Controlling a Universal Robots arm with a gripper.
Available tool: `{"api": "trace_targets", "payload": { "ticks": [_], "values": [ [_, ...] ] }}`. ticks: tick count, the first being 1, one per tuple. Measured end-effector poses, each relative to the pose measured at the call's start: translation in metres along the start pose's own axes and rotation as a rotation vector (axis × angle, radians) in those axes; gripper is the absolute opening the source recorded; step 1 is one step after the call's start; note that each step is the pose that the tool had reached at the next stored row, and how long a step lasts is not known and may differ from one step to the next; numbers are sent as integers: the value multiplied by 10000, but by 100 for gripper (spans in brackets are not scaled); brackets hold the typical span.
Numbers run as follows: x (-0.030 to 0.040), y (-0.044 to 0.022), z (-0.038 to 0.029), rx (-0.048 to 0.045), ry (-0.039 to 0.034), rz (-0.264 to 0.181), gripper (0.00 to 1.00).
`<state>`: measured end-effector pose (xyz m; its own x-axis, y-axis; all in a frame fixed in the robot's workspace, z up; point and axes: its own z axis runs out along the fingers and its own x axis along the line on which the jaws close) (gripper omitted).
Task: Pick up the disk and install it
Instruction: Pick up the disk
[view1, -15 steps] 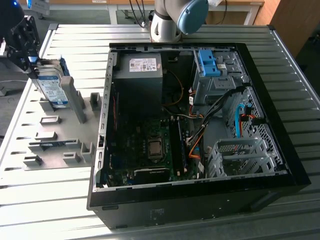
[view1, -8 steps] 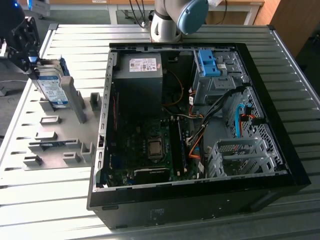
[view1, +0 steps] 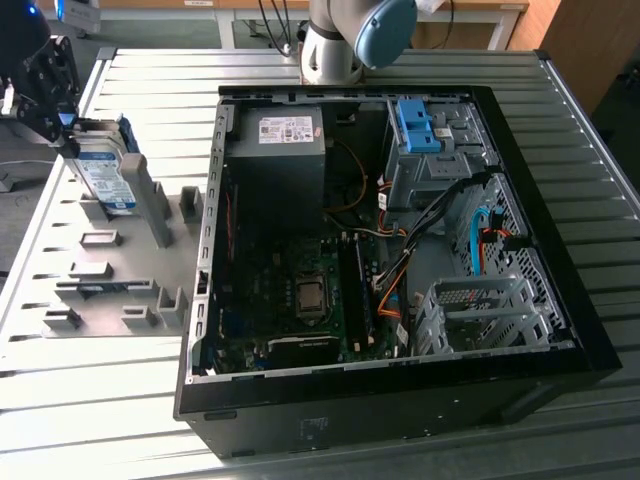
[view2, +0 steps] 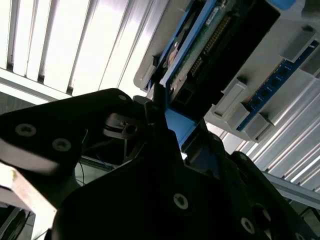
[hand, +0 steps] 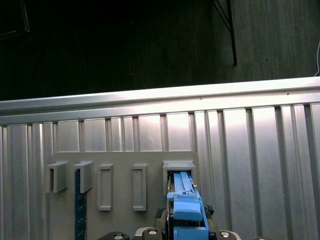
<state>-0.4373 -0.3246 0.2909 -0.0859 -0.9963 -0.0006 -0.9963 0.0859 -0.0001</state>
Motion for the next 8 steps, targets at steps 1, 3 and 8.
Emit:
{"api": "trace_targets", "payload": {
  "ticks": [1,3,8],
  "values": [
    [0,0,0,0,0,0,37],
    [0,0,0,-1,0,0,37],
    [0,0,1,0,0,-188,37]
  ]
}}
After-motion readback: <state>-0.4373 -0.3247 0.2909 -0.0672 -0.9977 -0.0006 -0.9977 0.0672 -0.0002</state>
